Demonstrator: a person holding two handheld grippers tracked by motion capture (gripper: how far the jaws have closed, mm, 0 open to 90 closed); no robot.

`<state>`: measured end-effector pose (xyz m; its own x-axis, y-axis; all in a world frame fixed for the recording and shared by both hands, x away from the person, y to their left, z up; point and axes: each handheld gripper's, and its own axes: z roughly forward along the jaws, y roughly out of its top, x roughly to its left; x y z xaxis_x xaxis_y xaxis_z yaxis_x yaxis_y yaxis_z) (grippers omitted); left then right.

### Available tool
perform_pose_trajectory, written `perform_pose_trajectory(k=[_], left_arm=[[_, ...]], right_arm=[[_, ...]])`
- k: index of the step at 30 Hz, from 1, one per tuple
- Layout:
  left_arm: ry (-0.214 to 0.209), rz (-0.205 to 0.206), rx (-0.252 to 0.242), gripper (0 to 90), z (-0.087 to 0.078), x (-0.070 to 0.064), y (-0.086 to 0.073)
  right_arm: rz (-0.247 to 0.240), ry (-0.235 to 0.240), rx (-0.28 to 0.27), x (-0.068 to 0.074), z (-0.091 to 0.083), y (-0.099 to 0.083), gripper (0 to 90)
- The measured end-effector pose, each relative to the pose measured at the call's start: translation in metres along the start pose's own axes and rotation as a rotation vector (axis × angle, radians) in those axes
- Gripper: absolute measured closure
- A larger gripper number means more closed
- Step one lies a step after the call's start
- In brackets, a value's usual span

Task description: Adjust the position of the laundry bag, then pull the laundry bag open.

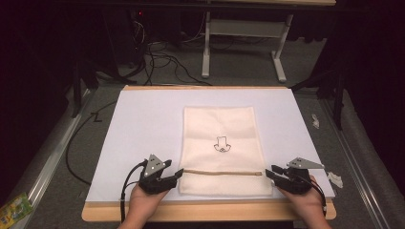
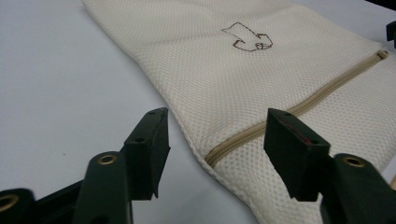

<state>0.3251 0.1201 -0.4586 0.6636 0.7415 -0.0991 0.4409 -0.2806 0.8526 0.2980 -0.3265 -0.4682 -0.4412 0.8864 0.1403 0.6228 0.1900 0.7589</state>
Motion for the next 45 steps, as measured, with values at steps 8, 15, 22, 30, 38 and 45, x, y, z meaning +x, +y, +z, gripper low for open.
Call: perform_pose_trajectory(k=[8, 15, 22, 30, 38, 45], left_arm=[[0.003, 0.023, -0.028, 37.8, -0.001, -0.004, 0.002], [0.017, 0.082, -0.027, 34.8, -0.002, -0.009, 0.003], [0.030, 0.094, 0.010, 32.1, -0.002, -0.010, 0.004], [0.022, 0.083, 0.019, 32.1, -0.004, -0.010, 0.005], [-0.039, 0.004, 0.018, 28.6, -0.006, -0.011, 0.007], [-0.079, 0.032, 0.012, 29.1, -0.003, -0.023, 0.010]], right_arm=[[0.024, 0.007, 0.023, -0.006, 0.008, -0.003, 59.2], [0.012, 0.030, 0.033, -0.004, 0.013, -0.004, 62.4], [-0.011, 0.043, 0.049, -0.003, 0.015, -0.002, 76.2], [-0.091, 0.022, 0.063, 0.003, 0.014, 0.000, 85.1], [-0.112, 0.034, -0.017, 0.010, -0.002, 0.010, 85.7], [-0.127, 0.049, -0.112, 0.018, -0.018, 0.023, 85.7]])
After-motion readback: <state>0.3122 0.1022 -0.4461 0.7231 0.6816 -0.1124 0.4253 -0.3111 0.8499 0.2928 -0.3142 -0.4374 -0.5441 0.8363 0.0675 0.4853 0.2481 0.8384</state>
